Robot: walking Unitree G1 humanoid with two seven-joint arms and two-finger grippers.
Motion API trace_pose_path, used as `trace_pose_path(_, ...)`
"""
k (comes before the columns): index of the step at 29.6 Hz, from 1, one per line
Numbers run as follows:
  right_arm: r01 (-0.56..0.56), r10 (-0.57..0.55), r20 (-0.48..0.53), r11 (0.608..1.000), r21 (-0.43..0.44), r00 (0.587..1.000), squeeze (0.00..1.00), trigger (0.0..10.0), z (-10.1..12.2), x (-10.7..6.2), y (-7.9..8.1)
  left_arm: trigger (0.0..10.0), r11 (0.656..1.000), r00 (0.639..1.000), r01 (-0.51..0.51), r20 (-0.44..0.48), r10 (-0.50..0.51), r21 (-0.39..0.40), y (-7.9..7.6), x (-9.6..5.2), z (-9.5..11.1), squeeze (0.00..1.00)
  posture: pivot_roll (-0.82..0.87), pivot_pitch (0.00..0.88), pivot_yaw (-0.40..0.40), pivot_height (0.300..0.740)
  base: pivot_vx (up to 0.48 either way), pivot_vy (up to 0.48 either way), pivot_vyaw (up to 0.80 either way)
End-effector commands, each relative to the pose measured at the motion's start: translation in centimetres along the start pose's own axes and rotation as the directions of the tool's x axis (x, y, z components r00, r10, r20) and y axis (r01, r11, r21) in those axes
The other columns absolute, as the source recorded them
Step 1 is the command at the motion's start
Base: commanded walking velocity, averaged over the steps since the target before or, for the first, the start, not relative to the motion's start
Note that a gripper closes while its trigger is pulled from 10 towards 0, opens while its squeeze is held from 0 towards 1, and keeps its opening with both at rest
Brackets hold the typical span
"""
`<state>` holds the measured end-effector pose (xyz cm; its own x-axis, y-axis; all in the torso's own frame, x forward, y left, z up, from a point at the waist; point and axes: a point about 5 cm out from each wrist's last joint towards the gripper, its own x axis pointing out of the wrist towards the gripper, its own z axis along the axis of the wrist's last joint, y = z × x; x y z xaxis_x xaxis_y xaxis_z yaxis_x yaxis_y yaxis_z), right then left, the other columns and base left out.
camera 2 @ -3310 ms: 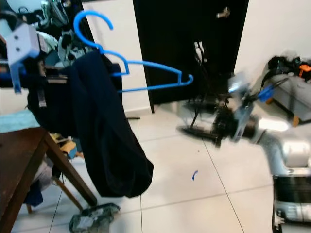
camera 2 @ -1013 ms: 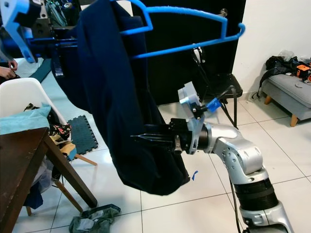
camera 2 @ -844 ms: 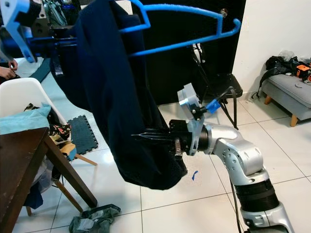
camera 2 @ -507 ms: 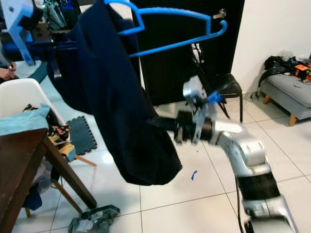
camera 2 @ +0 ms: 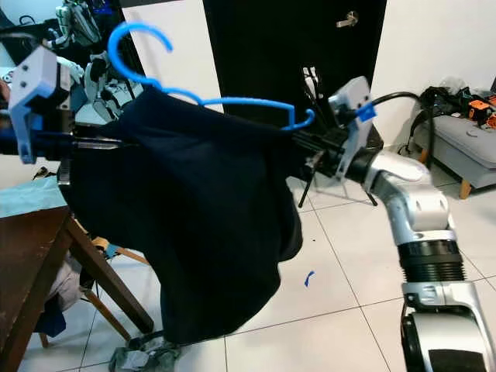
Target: Hang hanger
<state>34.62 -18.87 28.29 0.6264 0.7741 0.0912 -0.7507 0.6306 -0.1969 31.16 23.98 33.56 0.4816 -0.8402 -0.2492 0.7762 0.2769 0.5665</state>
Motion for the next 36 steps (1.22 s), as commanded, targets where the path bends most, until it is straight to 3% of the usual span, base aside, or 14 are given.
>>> trace_pose_path(1, -0.018, 0.019, 0.040, 0.999, -0.036, 0.999, 0.00, 0.0, 1.1, -0.2, -0.1, 0.0, 1.000, 0.999, 0.012, -0.046, -0.012, 0.005, 0.0, -1.1, 0.1, 0.00, 0.01, 0.000, 0.103, 0.740, 0.000, 0.000, 0.00)
trace_pose_path(10, -0.252, 0.254, 0.031, 0.966, -0.053, 0.967, 0.00, 0.0, 1.3, -1.1, 2.0, 0.0, 0.999, 0.995, 0.041, -0.087, -0.040, 0.005, -0.1, -1.7, 0.2, 0.00, 0.01, 0.000, 0.103, 0.740, 0.000, 0.000, 0.00)
trace_pose_path(17, -0.286, 0.288, 0.029, 0.957, -0.057, 0.957, 0.00, 0.0, 1.6, -1.5, 2.0, 0.0, 0.996, 0.989, 0.088, -0.116, -0.088, -0.008, -0.5, -2.1, 0.1, 0.00, 0.01, 0.000, 0.105, 0.740, 0.000, 0.000, 0.00)
trace_pose_path(23, -0.398, 0.400, 0.045, 0.916, -0.058, 0.915, 0.00, 0.0, 2.8, -2.5, 2.6, 0.0, 0.982, 0.959, 0.183, -0.209, -0.189, -0.046, -1.2, -3.4, -0.5, 0.00, 0.01, 0.000, 0.103, 0.740, 0.000, 0.000, 0.00)
trace_pose_path(28, -0.456, 0.458, 0.027, 0.888, -0.057, 0.889, 0.00, 0.0, 3.0, -2.8, 3.0, 0.0, 0.970, 0.951, 0.231, -0.193, -0.242, -0.077, -1.6, -3.8, -0.3, 0.00, 0.01, 0.000, 0.104, 0.740, 0.000, 0.000, 0.00)
trace_pose_path(34, -0.543, 0.543, -0.008, 0.838, -0.055, 0.840, 0.00, 0.0, 3.2, -3.2, 3.4, 0.0, 0.946, 0.947, 0.293, -0.094, -0.307, -0.138, -2.3, -4.2, 0.9, 0.00, 0.01, 0.000, 0.099, 0.740, 0.000, 0.000, 0.00)
trace_pose_path(36, -0.601, 0.601, -0.016, 0.798, -0.051, 0.799, 0.00, 0.0, 3.5, -3.2, 3.9, 0.0, 0.929, 0.943, 0.325, -0.017, -0.334, -0.176, -2.6, -4.2, 1.7, 0.00, 0.01, 0.000, 0.098, 0.740, 0.000, 0.000, 0.00)
